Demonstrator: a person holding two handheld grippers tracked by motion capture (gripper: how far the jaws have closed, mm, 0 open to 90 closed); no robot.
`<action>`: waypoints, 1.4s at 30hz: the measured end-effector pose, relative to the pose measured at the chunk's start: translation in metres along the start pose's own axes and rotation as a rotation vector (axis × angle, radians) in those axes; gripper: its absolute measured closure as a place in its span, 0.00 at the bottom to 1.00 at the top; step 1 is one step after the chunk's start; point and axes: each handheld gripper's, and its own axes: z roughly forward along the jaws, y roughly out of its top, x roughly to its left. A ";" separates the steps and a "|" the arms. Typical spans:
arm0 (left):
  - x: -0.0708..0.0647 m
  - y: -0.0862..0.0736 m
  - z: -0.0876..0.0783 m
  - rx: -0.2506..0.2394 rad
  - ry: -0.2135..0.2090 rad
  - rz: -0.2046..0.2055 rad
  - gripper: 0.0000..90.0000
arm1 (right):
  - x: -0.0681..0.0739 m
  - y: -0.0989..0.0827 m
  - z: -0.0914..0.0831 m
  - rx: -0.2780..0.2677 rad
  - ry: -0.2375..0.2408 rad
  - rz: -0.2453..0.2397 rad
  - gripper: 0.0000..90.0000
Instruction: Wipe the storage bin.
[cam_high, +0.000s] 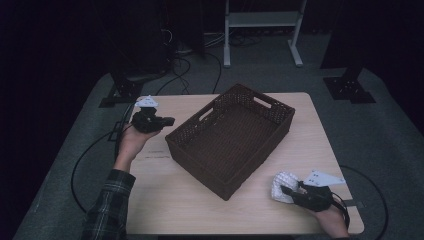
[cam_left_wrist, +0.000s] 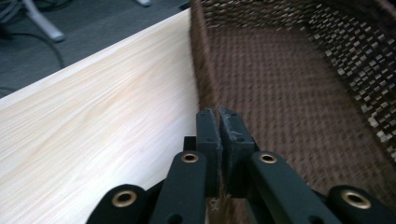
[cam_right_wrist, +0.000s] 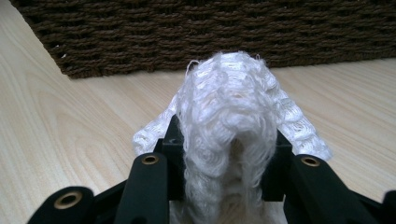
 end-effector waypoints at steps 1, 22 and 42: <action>0.002 -0.005 0.000 0.016 0.008 -0.001 0.97 | 0.000 0.000 0.000 -0.001 0.001 -0.001 0.69; -0.026 -0.043 -0.001 -0.007 -0.139 -0.005 1.00 | -0.007 -0.006 -0.010 -0.001 -0.036 0.026 0.69; -0.082 -0.035 0.011 -0.033 -0.270 0.092 1.00 | -0.018 -0.018 -0.028 -0.006 -0.089 0.057 0.69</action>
